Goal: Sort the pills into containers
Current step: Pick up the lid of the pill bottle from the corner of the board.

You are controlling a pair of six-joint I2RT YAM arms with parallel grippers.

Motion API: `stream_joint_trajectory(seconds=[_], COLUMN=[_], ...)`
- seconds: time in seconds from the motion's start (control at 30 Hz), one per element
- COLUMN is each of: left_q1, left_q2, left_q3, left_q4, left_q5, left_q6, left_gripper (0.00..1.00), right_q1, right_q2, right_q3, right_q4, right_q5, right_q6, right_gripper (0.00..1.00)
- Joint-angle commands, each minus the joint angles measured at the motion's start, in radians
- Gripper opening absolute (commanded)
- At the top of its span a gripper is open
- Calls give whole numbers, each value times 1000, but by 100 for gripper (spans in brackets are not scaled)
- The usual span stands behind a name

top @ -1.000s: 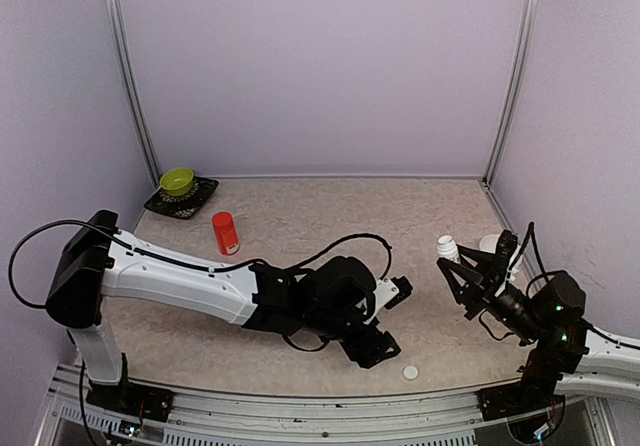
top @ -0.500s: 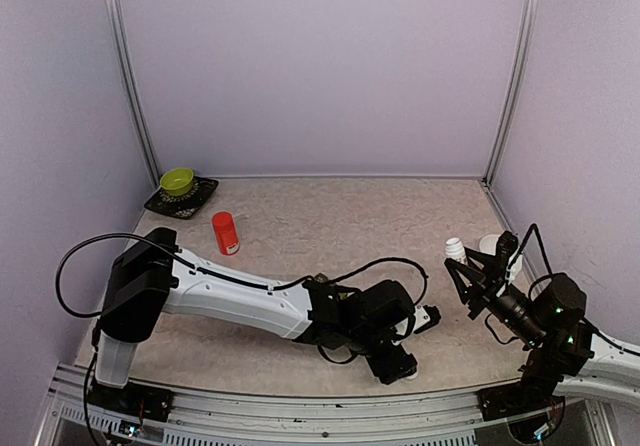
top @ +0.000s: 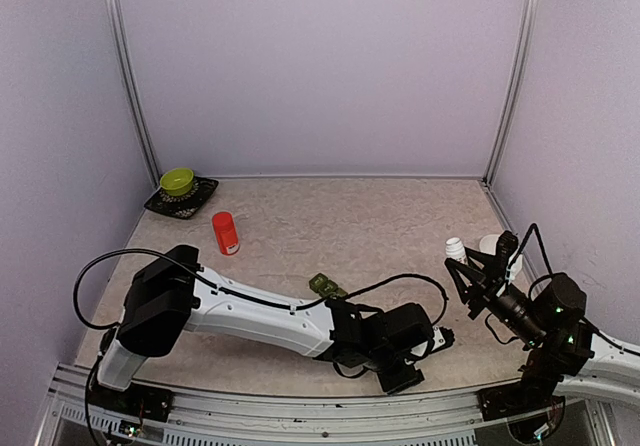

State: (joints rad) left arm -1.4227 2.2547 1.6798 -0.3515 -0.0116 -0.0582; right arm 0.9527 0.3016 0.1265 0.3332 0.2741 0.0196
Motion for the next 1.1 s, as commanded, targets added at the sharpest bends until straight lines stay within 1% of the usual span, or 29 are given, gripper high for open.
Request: stream_joint_trajectory(seconds=[0.0, 0.33, 0.53, 0.73, 1.07], left_q1=[-9, -9, -4, 6, 8], left_q2=[44, 70, 64, 66, 69], left_q3=[44, 56, 53, 51, 53], left_q4=[-42, -41, -27, -20, -15], left_q5=[-79, -91, -45, -9, 7], left_q6=[32, 43, 46, 41, 41], left_gripper=[60, 53, 51, 45, 41], right_q1=[5, 4, 4, 4, 5], right_q2=[-26, -23, -15, -8, 5], right_q3=[26, 26, 27, 27, 29], right_q4=[-5, -3, 1, 1, 8], right_q5=[6, -1, -1, -3, -4], right_q6=[2, 0, 0, -1, -2], right_gripper=[0, 0, 0, 0, 0])
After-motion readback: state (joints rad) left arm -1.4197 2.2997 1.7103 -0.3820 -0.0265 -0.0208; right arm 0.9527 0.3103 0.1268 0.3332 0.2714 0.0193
